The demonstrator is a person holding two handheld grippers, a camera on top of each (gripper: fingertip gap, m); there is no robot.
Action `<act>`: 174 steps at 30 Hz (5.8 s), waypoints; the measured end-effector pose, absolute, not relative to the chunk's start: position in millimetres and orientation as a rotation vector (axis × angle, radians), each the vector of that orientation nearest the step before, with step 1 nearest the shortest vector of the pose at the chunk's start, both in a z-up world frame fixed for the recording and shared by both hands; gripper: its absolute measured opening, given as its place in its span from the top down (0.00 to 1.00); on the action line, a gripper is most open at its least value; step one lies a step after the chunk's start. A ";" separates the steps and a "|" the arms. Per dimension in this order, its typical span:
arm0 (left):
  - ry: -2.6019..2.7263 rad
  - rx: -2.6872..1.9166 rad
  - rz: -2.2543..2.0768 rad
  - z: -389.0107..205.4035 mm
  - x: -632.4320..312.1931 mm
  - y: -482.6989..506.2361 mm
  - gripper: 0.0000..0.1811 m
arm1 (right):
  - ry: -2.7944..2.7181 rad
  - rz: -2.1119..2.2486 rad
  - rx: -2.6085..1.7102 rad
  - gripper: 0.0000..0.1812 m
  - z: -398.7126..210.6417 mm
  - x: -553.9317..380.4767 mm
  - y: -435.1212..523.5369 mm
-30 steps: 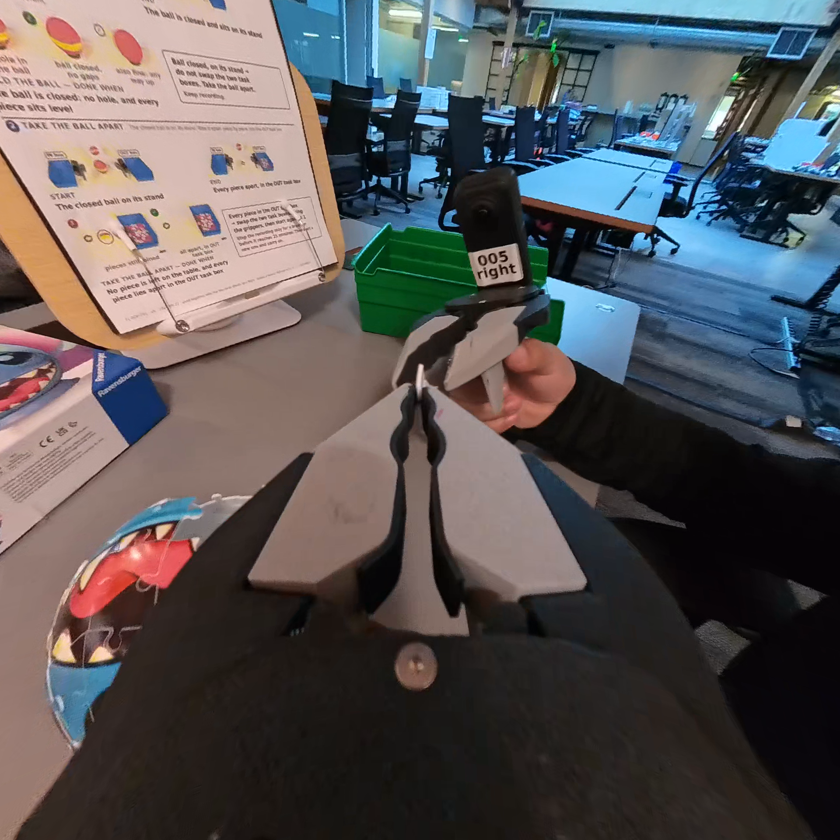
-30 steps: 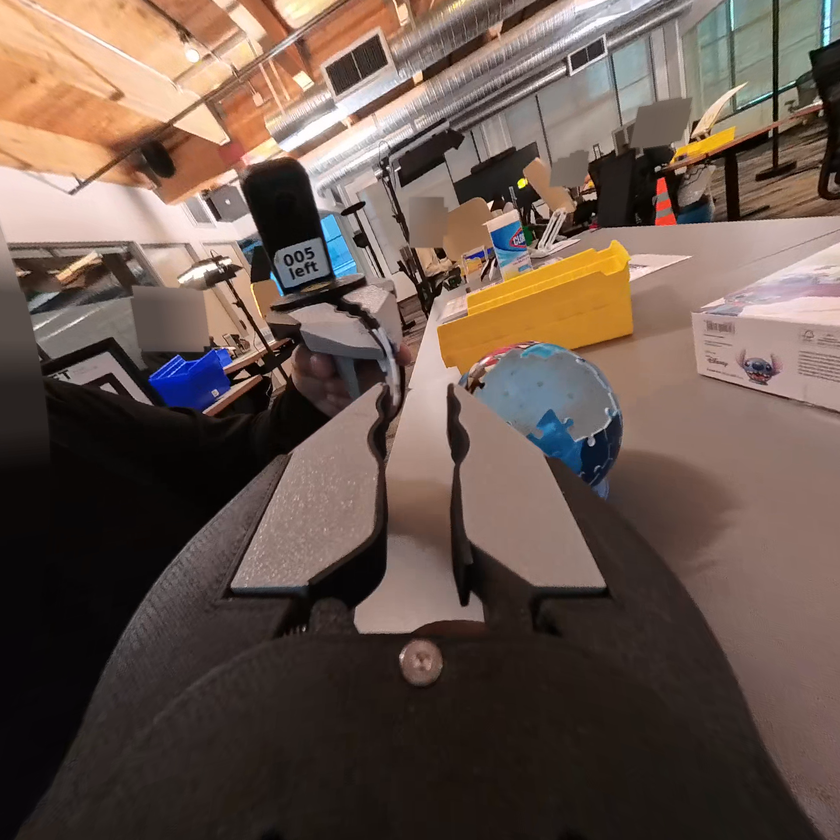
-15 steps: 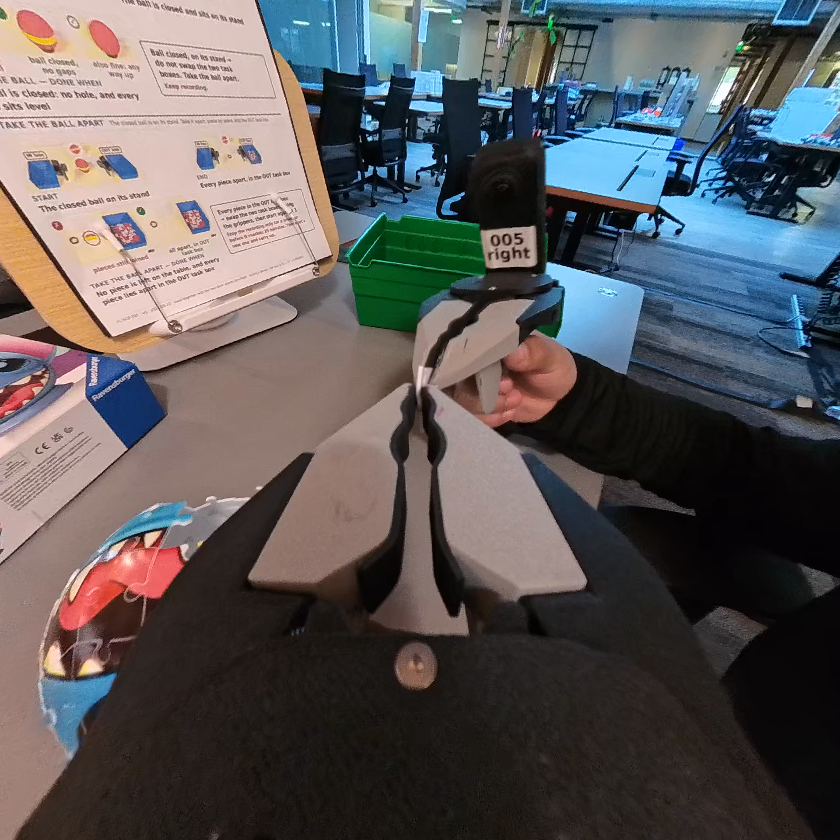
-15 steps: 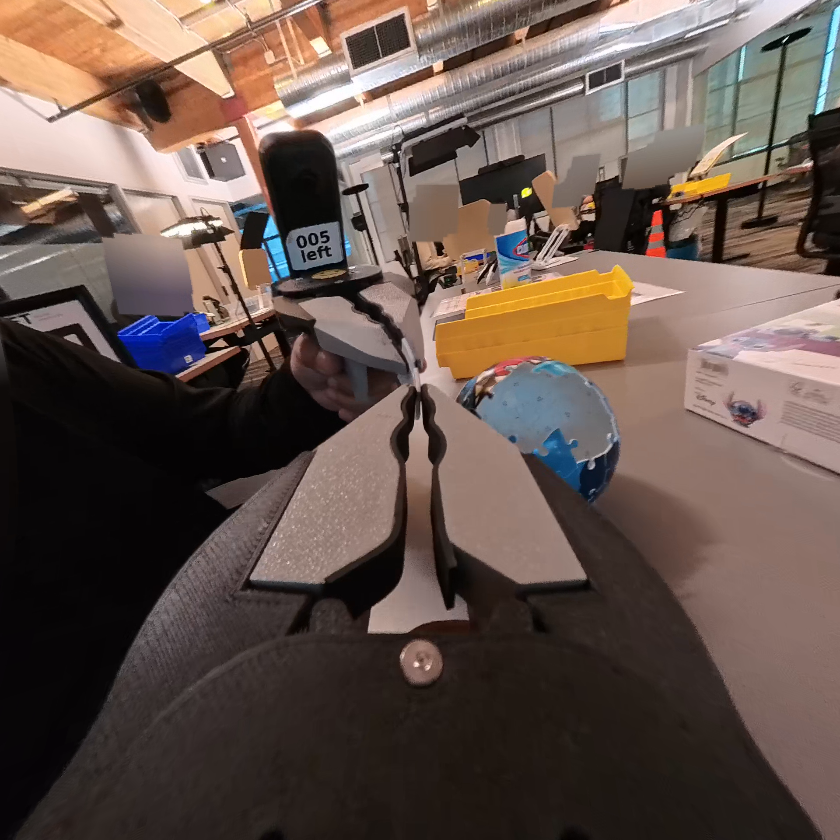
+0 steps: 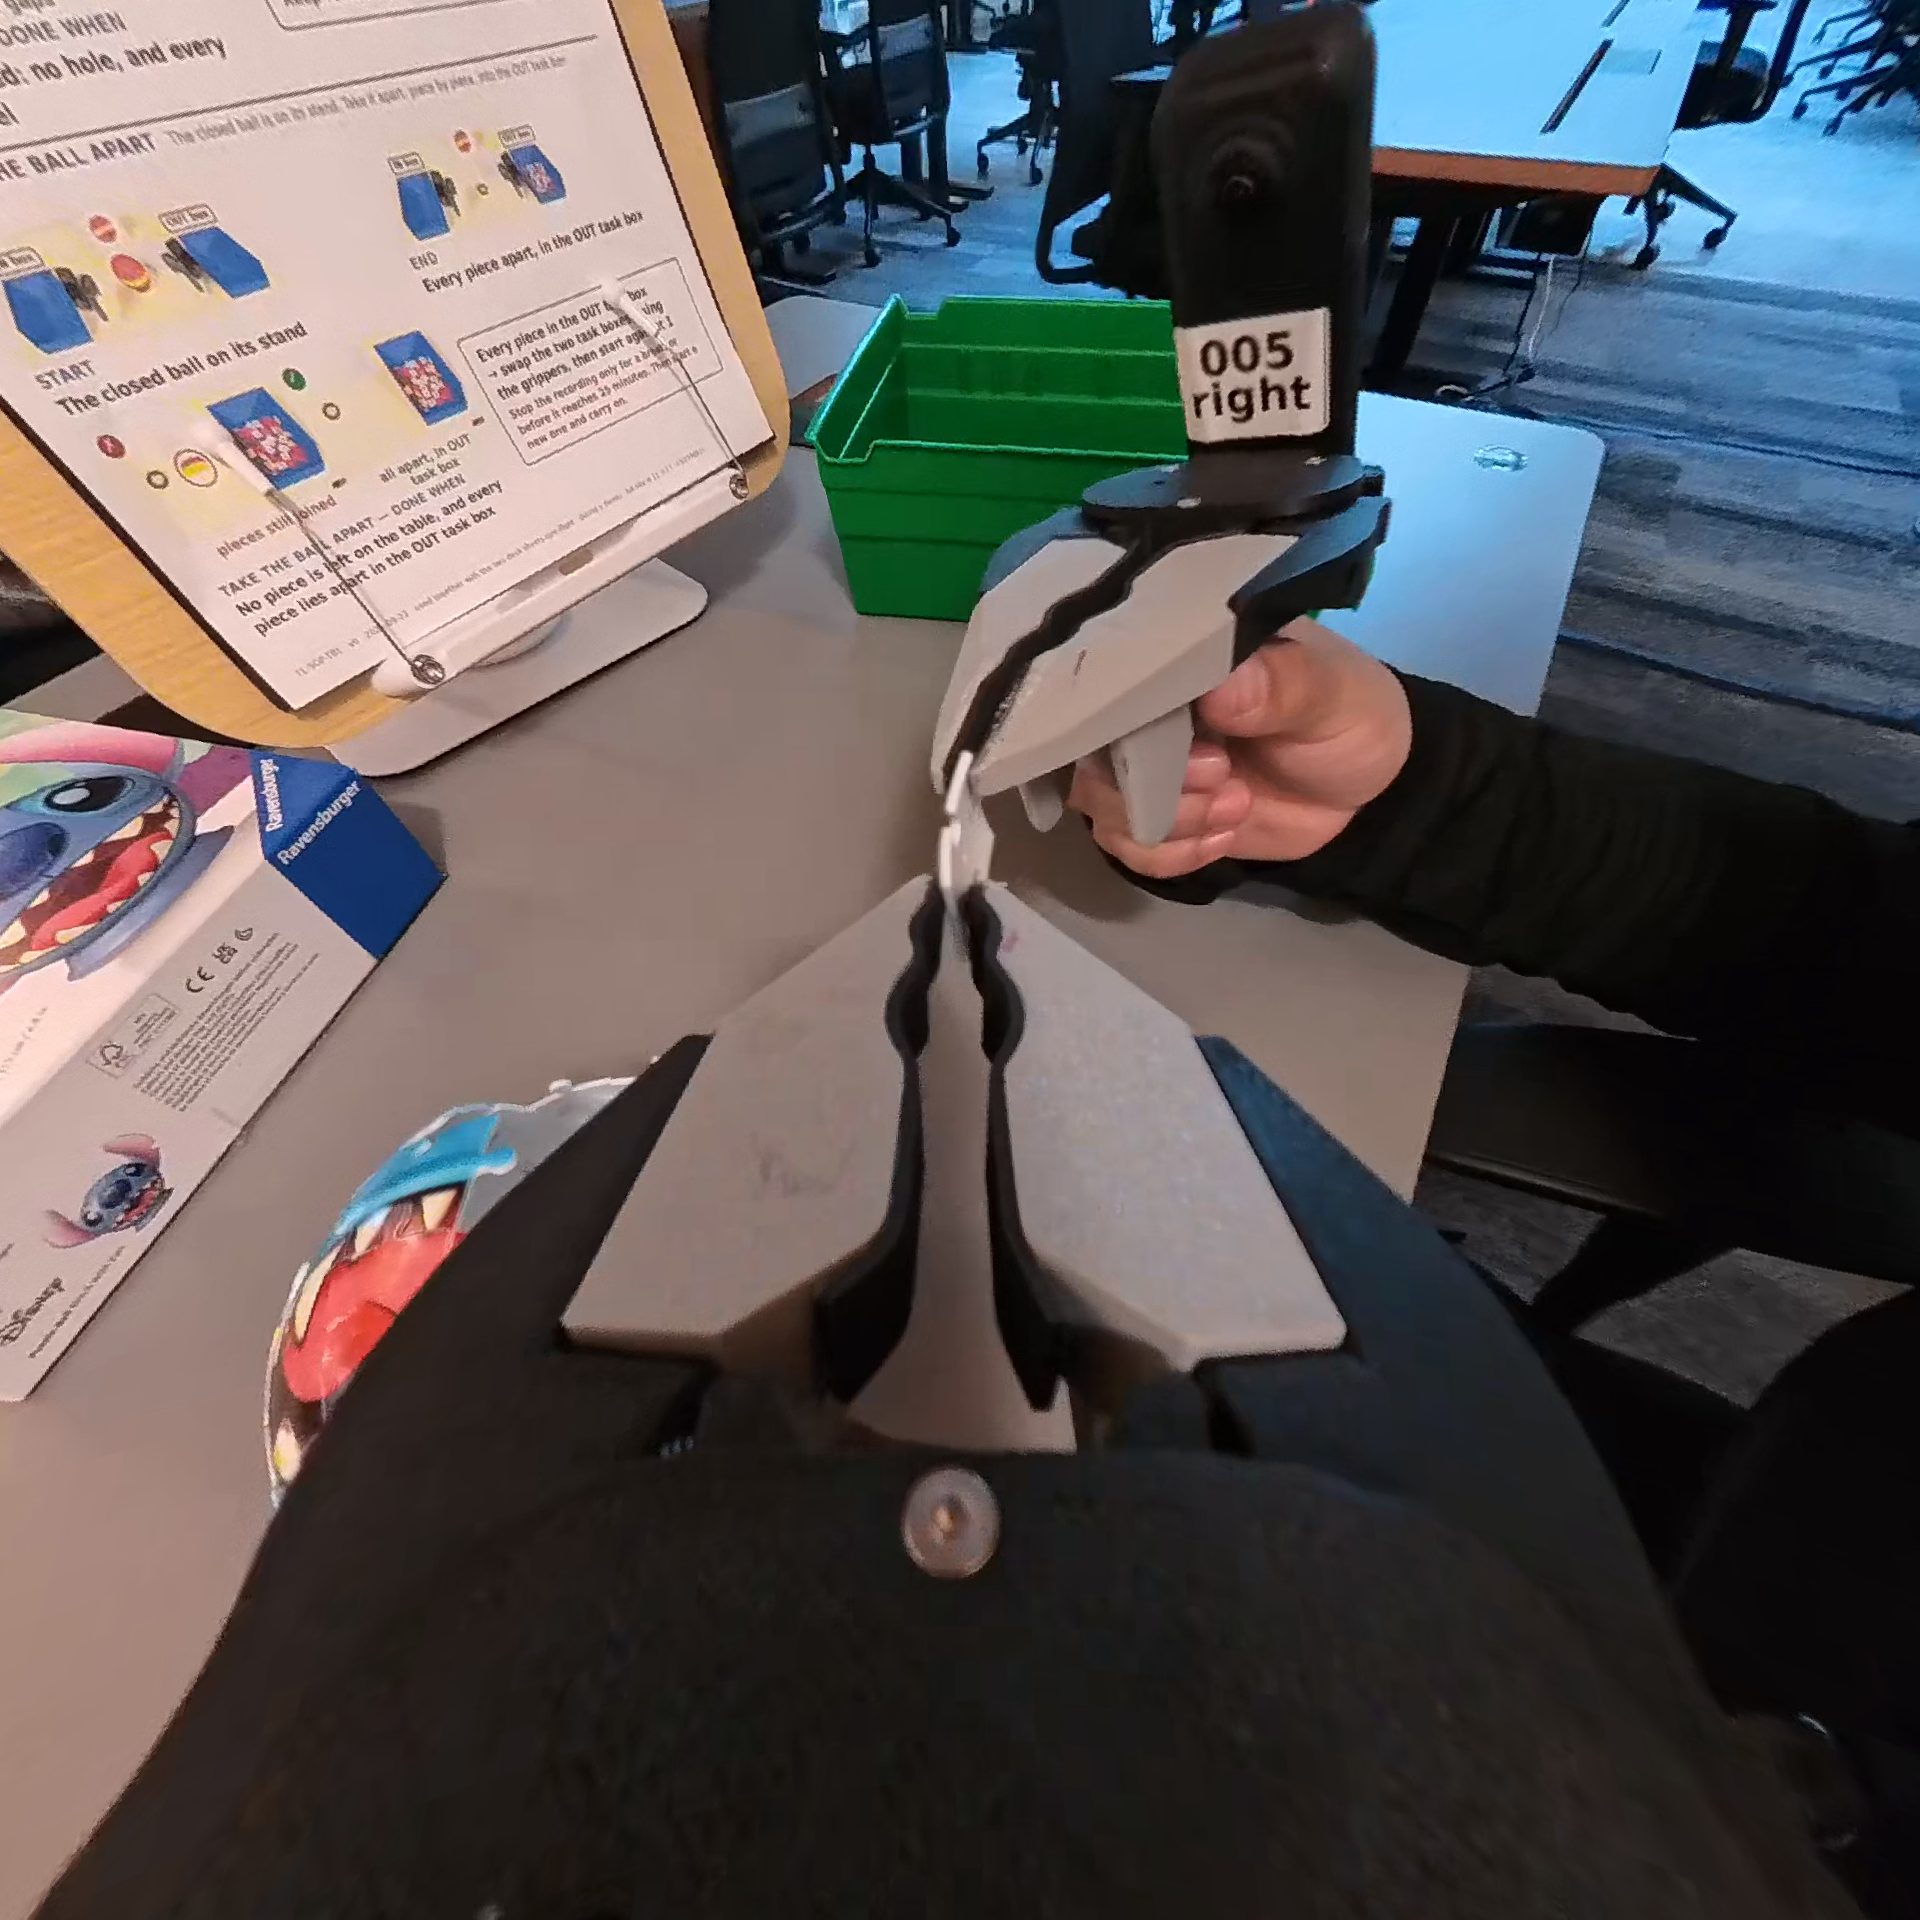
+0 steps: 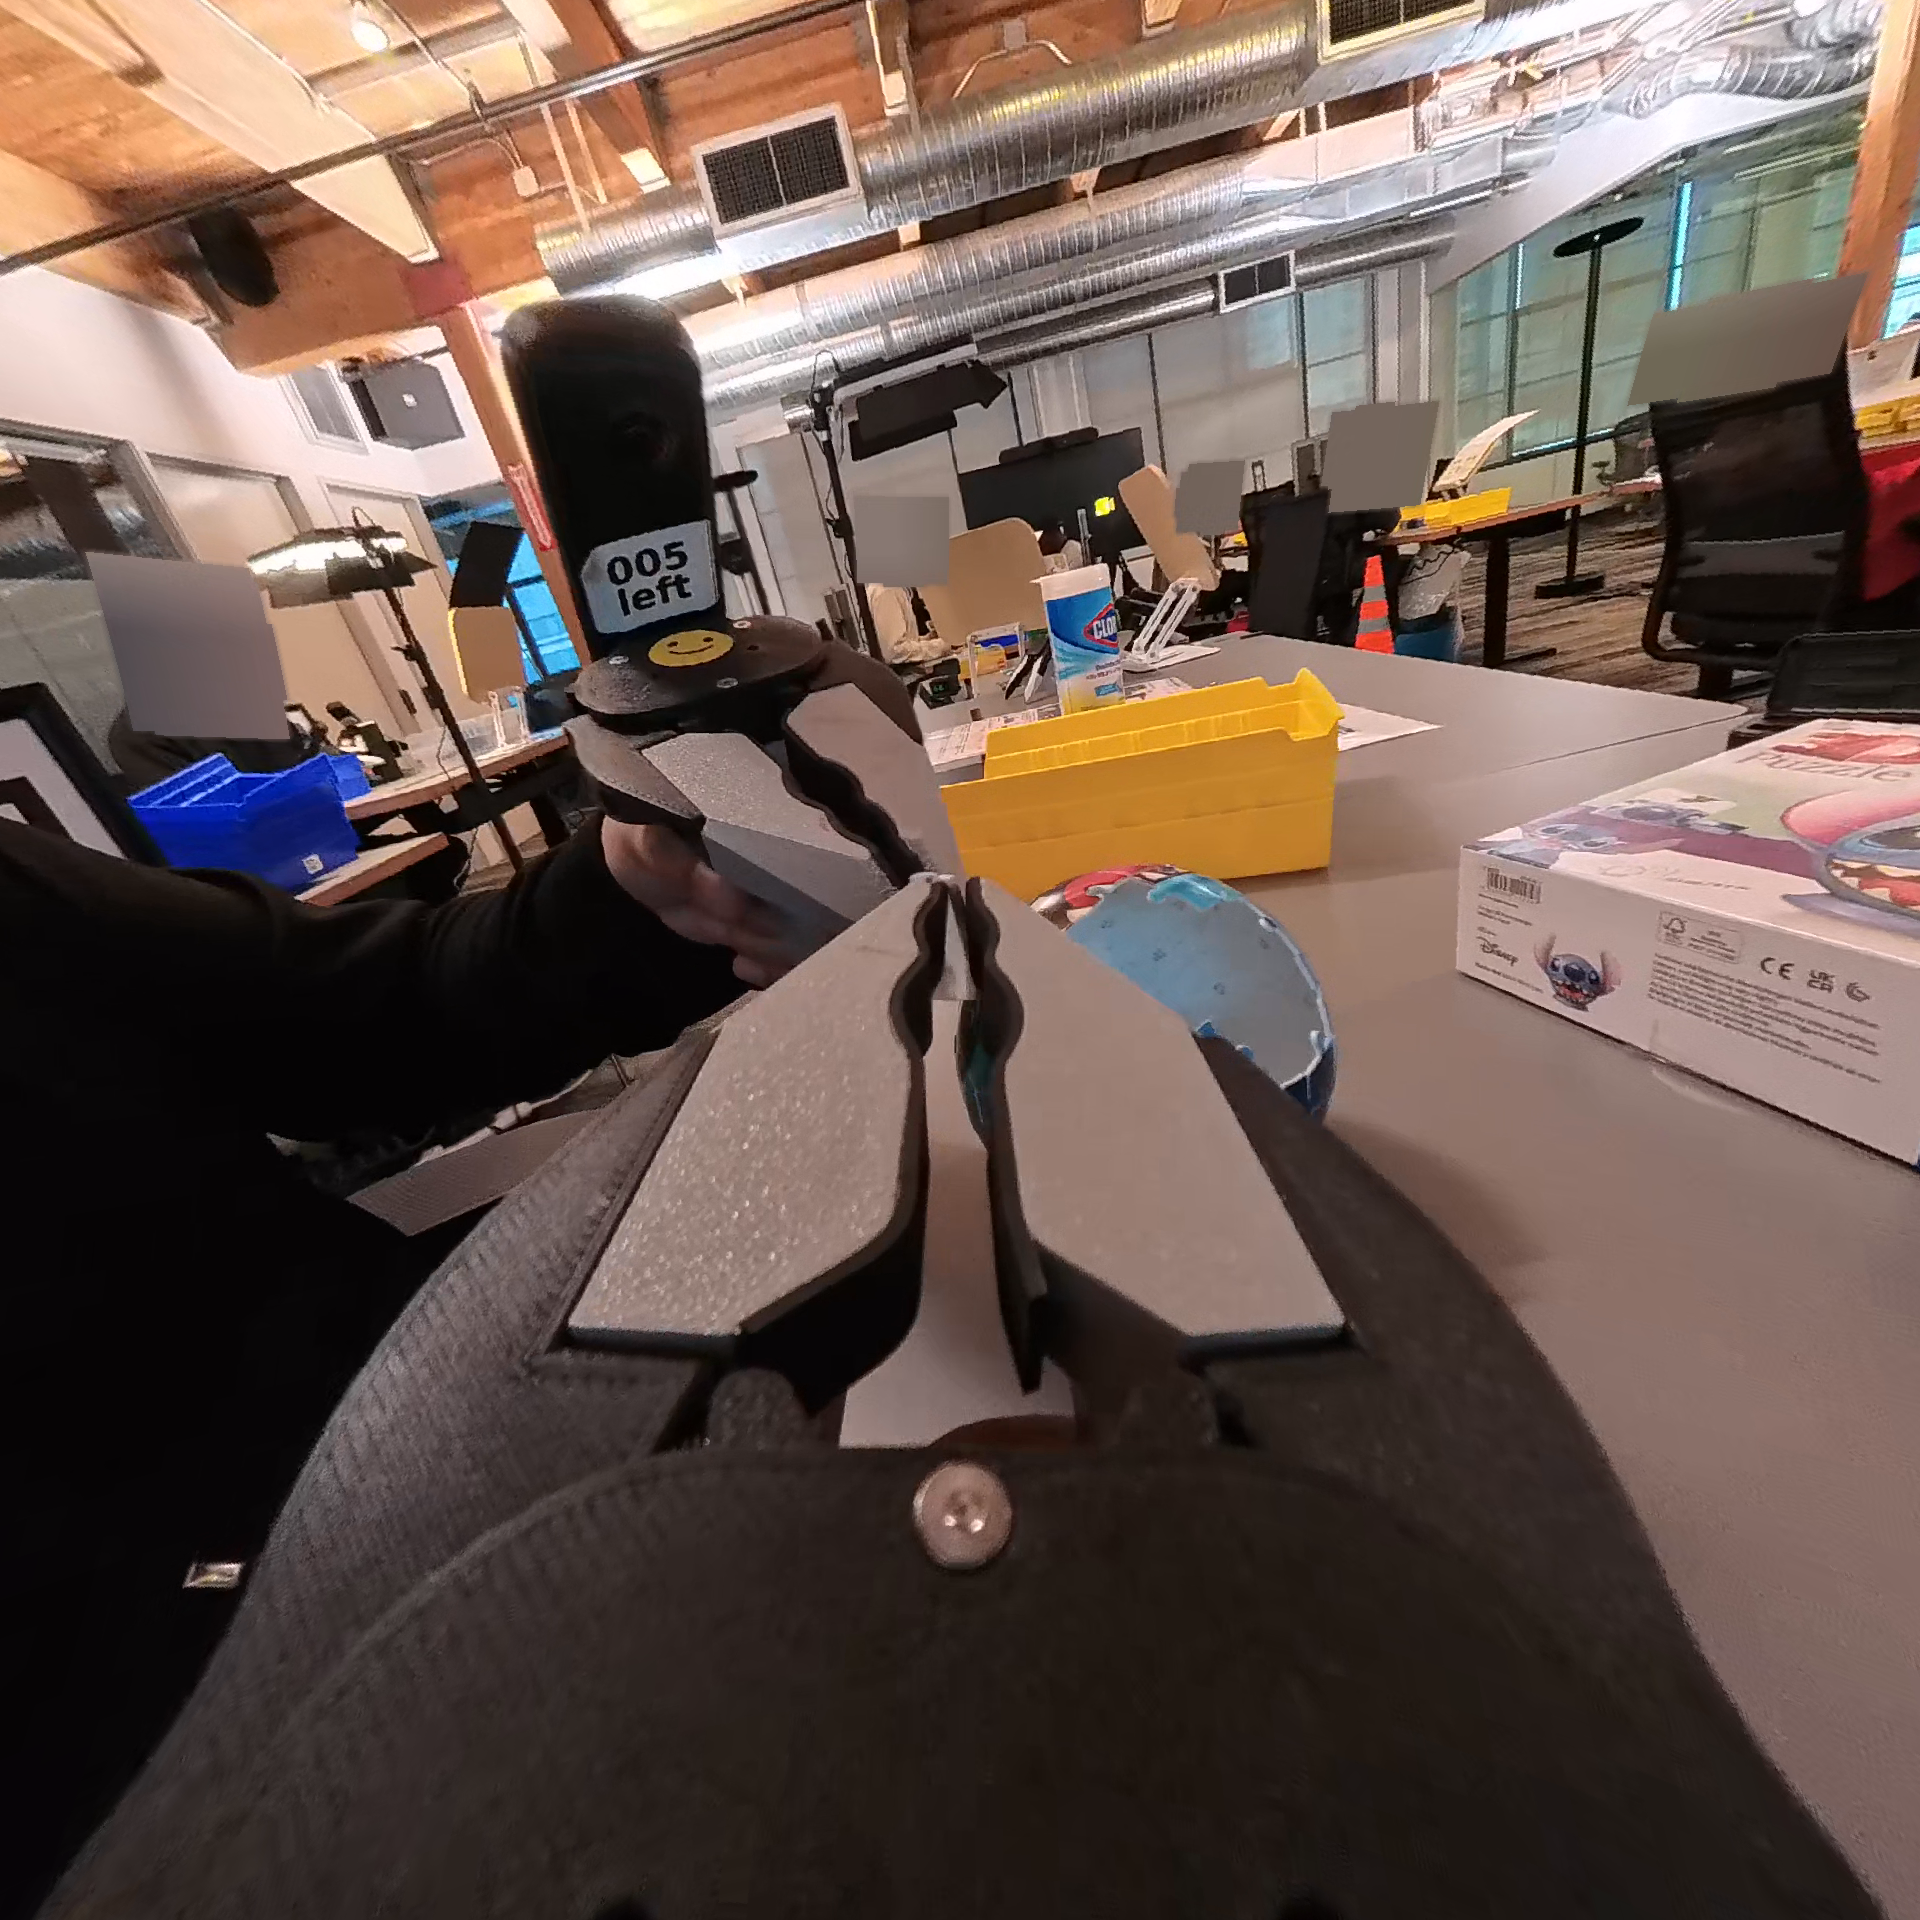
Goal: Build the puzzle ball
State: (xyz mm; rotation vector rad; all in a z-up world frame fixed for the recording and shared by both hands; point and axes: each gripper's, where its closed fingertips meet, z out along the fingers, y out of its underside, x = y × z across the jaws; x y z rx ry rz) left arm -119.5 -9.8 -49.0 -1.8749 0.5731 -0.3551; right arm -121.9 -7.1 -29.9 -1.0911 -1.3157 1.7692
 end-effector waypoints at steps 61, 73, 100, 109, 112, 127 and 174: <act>0.678 -1.859 -0.272 -22.0 -128.5 5.9 1.00 | -1.161 1.892 -1.125 1.00 -26.7 -120.9 12.3; 0.685 -1.847 -0.293 -19.5 -127.0 3.2 1.00 | -1.209 1.872 -1.115 1.00 -30.2 -121.2 7.5; 1.069 -1.930 0.073 -55.7 -137.2 1.2 1.00 | -1.359 1.532 -1.119 1.00 -54.8 -136.6 5.6; 1.057 -1.942 0.062 -54.7 -139.2 3.8 1.00 | -1.394 1.455 -1.077 0.98 -55.6 -134.7 4.8; 1.076 -1.935 0.092 -56.8 -138.8 3.2 1.00 | -1.410 1.409 -1.053 0.98 -56.8 -135.7 2.5; 1.086 -1.889 0.094 -56.4 -135.7 -6.7 1.00 | -1.476 1.188 -0.941 1.00 -62.6 -138.2 -6.0; 1.101 -1.827 -0.510 -129.5 -255.0 -34.7 0.51 | -1.571 0.695 -0.514 1.00 -76.4 -223.1 69.7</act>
